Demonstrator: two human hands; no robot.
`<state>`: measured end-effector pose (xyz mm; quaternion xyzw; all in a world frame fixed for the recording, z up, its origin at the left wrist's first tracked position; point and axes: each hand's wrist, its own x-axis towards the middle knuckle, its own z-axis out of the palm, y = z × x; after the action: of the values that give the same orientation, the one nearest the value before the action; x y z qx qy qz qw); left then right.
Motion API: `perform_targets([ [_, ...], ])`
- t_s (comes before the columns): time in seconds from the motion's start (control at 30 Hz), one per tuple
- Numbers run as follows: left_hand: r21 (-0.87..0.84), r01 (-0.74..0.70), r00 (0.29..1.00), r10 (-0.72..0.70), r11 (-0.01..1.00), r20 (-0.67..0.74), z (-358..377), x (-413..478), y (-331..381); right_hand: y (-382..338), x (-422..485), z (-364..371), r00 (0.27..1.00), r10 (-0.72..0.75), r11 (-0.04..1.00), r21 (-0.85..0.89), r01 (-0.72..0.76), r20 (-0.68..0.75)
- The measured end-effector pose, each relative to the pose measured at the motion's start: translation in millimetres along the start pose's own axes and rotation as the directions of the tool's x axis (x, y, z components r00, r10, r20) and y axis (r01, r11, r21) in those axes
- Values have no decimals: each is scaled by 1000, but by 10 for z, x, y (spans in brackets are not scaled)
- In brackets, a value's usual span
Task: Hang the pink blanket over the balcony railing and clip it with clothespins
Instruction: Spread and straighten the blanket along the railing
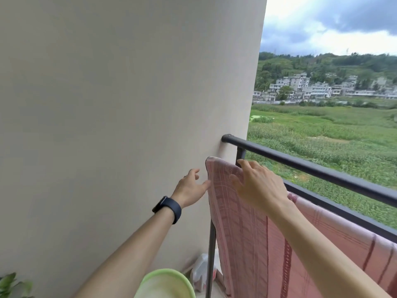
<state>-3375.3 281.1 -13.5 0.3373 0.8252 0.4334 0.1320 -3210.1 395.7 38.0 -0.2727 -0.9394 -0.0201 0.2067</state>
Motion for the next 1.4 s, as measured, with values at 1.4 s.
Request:
perform_targets([
  [1.4, -490, -32, 928, 207, 871, 308, 4, 726, -1305, -734, 957, 311, 953, 106, 967, -195, -165, -283],
])
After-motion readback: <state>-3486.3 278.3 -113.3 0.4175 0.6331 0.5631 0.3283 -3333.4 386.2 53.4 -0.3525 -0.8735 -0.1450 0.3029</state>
